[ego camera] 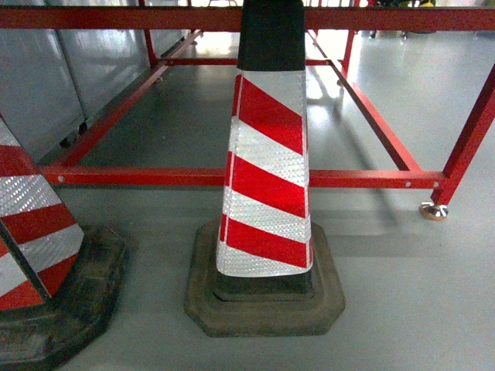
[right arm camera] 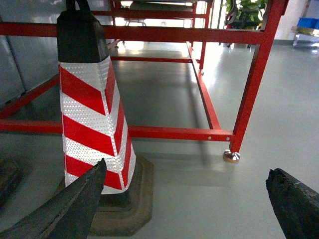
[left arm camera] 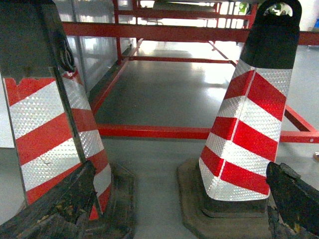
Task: Sort blue parts and orange caps into right shelf containers
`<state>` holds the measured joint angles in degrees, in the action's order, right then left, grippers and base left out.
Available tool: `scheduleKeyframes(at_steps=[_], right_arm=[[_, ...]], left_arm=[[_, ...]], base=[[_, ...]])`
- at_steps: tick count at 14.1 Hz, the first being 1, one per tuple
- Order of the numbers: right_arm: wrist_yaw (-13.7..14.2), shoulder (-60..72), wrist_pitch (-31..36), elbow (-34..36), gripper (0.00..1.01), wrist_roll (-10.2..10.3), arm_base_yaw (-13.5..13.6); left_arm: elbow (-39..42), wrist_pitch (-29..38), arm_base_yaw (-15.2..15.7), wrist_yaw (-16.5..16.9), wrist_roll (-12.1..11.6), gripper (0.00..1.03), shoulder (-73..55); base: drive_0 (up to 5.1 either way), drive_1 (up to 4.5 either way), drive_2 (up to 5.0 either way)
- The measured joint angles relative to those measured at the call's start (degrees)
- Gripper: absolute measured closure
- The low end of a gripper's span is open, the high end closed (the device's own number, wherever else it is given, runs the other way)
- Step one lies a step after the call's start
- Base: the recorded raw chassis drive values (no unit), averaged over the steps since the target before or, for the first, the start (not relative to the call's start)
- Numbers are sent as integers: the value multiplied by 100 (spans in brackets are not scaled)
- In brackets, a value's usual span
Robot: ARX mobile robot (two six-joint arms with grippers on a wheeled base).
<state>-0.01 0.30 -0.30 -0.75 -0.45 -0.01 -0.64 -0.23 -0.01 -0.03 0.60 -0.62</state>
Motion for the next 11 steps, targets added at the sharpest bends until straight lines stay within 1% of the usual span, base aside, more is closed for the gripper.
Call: scheduleKeyframes(at_steps=[11], right_arm=[[0, 2, 0, 0, 3, 0, 0]], left_arm=[[0, -2, 0, 0, 0, 5, 0]], base=[[0, 0, 0]])
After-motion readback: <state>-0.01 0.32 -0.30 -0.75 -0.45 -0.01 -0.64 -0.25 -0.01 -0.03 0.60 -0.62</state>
